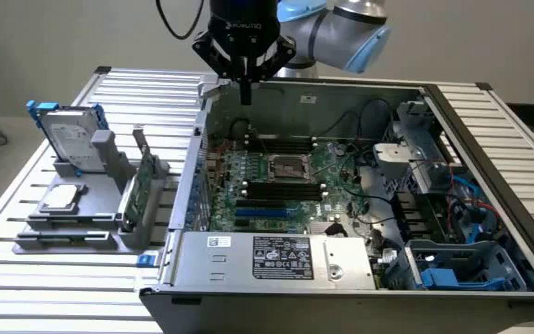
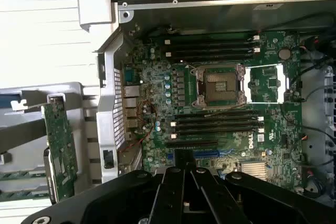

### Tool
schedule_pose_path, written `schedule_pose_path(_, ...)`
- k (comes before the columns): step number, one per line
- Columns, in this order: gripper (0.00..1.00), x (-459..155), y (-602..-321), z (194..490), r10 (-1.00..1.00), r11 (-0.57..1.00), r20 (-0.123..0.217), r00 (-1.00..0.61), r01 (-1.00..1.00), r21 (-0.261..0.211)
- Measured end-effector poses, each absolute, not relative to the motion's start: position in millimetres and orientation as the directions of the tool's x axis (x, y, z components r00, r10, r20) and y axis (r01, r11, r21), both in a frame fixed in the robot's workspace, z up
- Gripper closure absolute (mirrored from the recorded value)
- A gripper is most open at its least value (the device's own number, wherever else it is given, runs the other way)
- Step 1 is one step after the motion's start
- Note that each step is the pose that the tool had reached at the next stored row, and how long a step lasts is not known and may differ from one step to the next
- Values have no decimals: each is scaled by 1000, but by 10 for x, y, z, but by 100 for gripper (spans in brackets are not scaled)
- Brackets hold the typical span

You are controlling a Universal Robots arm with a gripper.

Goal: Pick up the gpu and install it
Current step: 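Reach for the gpu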

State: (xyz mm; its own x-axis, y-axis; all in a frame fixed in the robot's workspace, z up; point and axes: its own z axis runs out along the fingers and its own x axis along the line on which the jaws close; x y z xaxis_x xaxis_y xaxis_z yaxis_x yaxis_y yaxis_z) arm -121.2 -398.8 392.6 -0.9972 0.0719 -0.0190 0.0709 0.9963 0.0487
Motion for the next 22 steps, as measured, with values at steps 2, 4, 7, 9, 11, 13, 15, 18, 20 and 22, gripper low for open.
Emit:
schedule_pose_path(2, 89, -1212, -3988, 3926, 72, 996, -19, -997, 71, 49)
schedule_pose_path(4, 89, -1212, -3988, 3926, 72, 996, -19, -997, 71, 49)
schedule_pose_path(7, 89, -1212, -3988, 3926, 72, 996, -19, -997, 71, 49)
schedule_pose_path(9, 89, -1212, -3988, 3926, 72, 996, -19, -997, 71, 49)
schedule_pose_path(11, 89, -1238, -3988, 3927, 72, 996, -19, -997, 71, 49)
schedule_pose_path(13, 89, -1326, -3981, 3926, 72, 996, -19, -997, 71, 49)
schedule_pose_path(15, 89, -1417, -3969, 3925, 72, 996, -19, -997, 71, 49)
schedule_pose_path(18, 89, -1555, -3951, 3923, 72, 996, -19, -997, 71, 49)
schedule_pose_path(20, 89, -1646, -3939, 3918, 72, 996, -19, -997, 71, 49)
schedule_pose_path(22, 89, -1736, -3924, 3907, 72, 996, -19, -997, 71, 49)
